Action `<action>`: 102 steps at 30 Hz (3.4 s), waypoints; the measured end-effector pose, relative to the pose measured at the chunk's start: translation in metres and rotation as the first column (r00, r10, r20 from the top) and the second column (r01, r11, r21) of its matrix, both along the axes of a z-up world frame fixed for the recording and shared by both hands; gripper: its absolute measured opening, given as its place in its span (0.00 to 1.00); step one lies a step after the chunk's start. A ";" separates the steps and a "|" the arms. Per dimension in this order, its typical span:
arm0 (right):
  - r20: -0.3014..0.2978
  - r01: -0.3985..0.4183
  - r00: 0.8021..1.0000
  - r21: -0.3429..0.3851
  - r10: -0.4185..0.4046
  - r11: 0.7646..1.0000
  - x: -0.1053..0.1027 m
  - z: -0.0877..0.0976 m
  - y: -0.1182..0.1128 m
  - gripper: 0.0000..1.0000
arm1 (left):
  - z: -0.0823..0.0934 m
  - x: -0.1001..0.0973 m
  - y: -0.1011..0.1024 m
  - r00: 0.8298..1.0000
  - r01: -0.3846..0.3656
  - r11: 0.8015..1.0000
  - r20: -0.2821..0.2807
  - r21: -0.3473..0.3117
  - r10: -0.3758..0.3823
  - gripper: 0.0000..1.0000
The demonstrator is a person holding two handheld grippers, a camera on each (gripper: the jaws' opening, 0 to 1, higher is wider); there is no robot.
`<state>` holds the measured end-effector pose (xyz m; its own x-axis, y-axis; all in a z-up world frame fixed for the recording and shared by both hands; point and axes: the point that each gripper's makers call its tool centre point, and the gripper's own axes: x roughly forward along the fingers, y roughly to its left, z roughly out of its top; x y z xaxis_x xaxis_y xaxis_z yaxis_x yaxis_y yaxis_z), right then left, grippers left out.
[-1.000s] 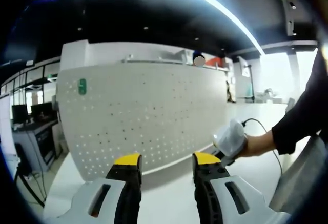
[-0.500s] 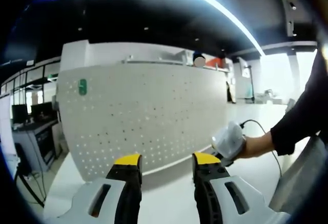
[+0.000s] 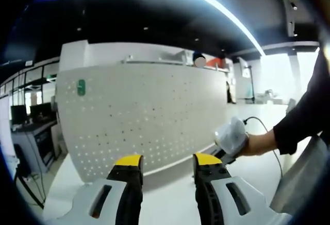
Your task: Insert the hook assembly into the mounting plate slot until the hook locks in place.
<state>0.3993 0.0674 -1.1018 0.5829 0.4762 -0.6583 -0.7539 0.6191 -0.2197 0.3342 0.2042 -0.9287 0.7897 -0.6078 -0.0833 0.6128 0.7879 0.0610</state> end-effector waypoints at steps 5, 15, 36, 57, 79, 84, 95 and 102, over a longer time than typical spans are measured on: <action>0.009 0.010 1.000 0.026 -0.010 1.000 0.000 0.007 0.000 0.00 | -0.001 0.000 -0.001 1.000 0.003 1.000 -0.001 0.005 -0.003 0.39; 0.026 0.014 1.000 0.068 -0.016 0.998 -0.003 0.024 0.006 0.00 | -0.002 -0.001 -0.002 1.000 0.005 1.000 -0.002 0.011 -0.005 0.39; 0.087 0.006 0.996 0.222 -0.026 0.975 -0.009 0.098 0.033 0.00 | -0.001 -0.004 -0.008 1.000 0.027 0.999 0.009 0.026 -0.027 0.39; 0.070 -0.052 0.997 0.396 0.027 0.917 -0.039 0.157 0.075 0.00 | 0.001 -0.007 -0.013 0.998 0.048 0.998 0.030 0.052 -0.050 0.38; 0.044 -0.106 0.994 0.453 0.096 0.885 -0.065 0.175 0.103 0.00 | 0.002 -0.013 -0.021 0.993 0.088 0.992 0.066 0.092 -0.094 0.20; 0.036 -0.110 0.994 0.457 0.105 0.883 -0.068 0.176 0.105 0.00 | 0.002 -0.014 -0.022 0.992 0.095 0.990 0.077 0.105 -0.103 0.15; 0.018 -0.112 0.993 0.476 0.117 0.872 -0.074 0.178 0.110 0.00 | 0.001 -0.015 -0.023 0.990 0.103 0.986 0.081 0.127 -0.114 0.09; 0.012 -0.111 0.993 0.487 0.120 0.866 -0.077 0.180 0.112 0.00 | 0.001 -0.015 -0.024 0.989 0.104 0.985 0.087 0.137 -0.117 0.08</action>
<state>0.3224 0.1798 -0.9221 0.4942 0.8018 -0.3359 -0.8276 0.5522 0.1006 0.3192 0.1804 -0.9278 0.7264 -0.6804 -0.0966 0.6821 0.6968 0.2219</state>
